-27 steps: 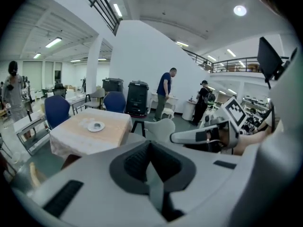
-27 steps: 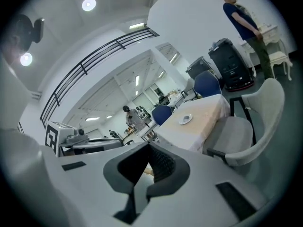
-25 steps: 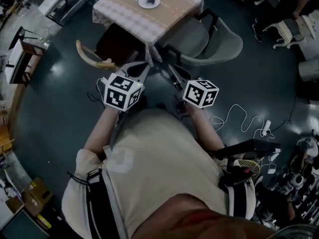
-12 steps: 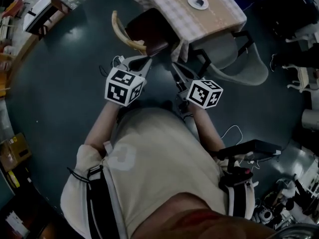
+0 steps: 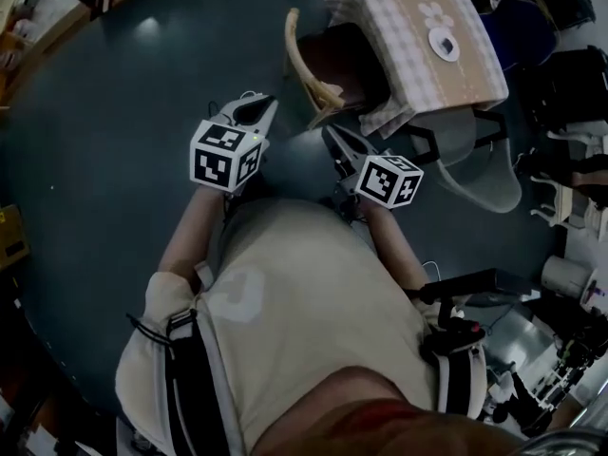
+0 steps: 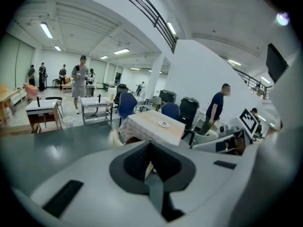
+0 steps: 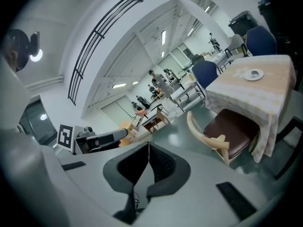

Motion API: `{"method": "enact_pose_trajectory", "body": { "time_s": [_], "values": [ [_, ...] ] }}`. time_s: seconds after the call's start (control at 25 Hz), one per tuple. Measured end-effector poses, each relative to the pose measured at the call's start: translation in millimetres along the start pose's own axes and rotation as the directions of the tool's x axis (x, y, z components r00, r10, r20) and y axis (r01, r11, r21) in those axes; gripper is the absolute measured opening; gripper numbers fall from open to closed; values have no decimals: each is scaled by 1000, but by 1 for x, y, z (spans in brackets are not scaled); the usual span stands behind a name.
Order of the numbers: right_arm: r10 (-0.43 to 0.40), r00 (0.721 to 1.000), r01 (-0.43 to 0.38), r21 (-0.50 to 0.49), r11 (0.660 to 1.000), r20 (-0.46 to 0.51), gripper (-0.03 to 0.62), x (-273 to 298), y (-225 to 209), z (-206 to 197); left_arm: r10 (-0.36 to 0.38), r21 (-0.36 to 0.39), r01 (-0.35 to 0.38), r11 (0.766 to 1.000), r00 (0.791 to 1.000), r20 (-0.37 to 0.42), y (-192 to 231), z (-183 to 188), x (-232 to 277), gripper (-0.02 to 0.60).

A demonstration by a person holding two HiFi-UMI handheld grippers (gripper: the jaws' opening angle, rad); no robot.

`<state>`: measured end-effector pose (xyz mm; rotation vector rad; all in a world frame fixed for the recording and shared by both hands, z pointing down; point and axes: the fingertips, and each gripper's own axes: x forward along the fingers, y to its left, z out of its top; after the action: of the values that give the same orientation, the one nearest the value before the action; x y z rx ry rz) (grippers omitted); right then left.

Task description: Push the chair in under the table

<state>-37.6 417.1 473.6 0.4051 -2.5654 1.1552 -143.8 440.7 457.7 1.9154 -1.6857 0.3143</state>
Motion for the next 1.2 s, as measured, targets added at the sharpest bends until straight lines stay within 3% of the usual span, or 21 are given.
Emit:
{"method": "enact_pose_trajectory", "body": {
  "time_s": [0.2,0.32,0.48,0.6,0.76,0.88,1.0,1.08,1.2],
  "values": [
    [33,997,-35,-23,999,-76,12,89,44,-8,112,-87,-106,991,991,72,112,1,-51,8],
    [66,988,-74,-55,996,-142,12,135,84,-17,202,-160,-185,970,975,96,172,-6,-99,8],
    [87,959,-122,-118,985,-268,12,189,126,-34,305,-321,-256,912,946,112,235,-31,-148,8],
    [87,936,-137,-125,983,-341,12,220,141,-40,385,-418,-316,852,919,90,264,-51,-169,8],
    [118,901,-189,-134,973,-417,12,247,147,-45,449,-463,-373,804,891,63,274,-71,-176,6],
    [129,888,-239,-203,949,-442,12,277,158,-41,481,-438,-405,803,873,75,293,-66,-176,6],
    [121,900,-271,-321,907,-419,12,318,175,-24,513,-345,-450,824,851,114,322,-37,-181,8],
    [118,904,-280,-359,890,-412,12,342,180,-12,529,-309,-477,823,841,112,339,-21,-180,6],
    [137,903,-283,-324,903,-408,12,363,172,10,505,-324,-459,827,860,71,355,-5,-156,8]
  ]
}}
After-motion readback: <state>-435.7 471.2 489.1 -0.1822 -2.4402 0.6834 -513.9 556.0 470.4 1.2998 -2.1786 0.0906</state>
